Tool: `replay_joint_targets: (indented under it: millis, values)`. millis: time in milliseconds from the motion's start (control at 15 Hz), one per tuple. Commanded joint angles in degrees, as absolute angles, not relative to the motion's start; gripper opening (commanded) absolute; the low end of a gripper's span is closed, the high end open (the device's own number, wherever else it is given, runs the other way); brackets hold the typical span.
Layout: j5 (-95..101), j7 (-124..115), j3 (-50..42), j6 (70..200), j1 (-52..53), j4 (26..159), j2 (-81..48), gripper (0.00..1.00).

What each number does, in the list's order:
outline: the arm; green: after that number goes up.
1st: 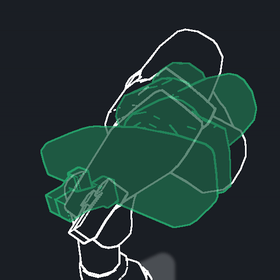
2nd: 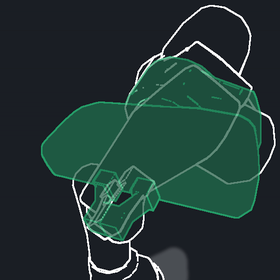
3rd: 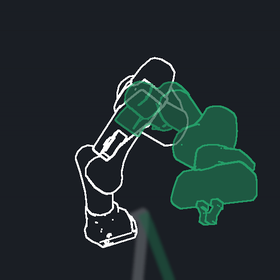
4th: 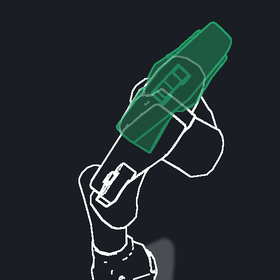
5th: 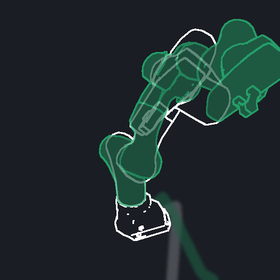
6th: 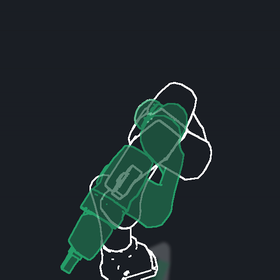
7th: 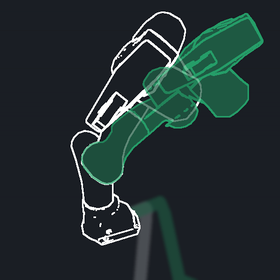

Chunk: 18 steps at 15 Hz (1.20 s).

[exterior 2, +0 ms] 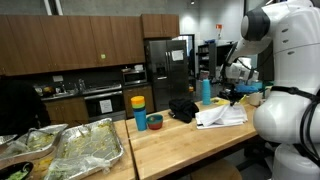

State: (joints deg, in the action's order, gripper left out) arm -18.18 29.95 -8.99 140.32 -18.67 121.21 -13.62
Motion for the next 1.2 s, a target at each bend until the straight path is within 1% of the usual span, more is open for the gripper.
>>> replay_joint_targets:
  millis: [0,600,1133]
  values:
    - [-18.02,28.11,-9.49,139.48,-20.03,117.8,-15.28,0.01]
    - [-15.41,23.29,-11.28,139.33,-21.19,111.2,-16.33,0.01]
    - [-12.19,17.42,-12.13,139.58,-21.25,105.0,-19.82,0.01]
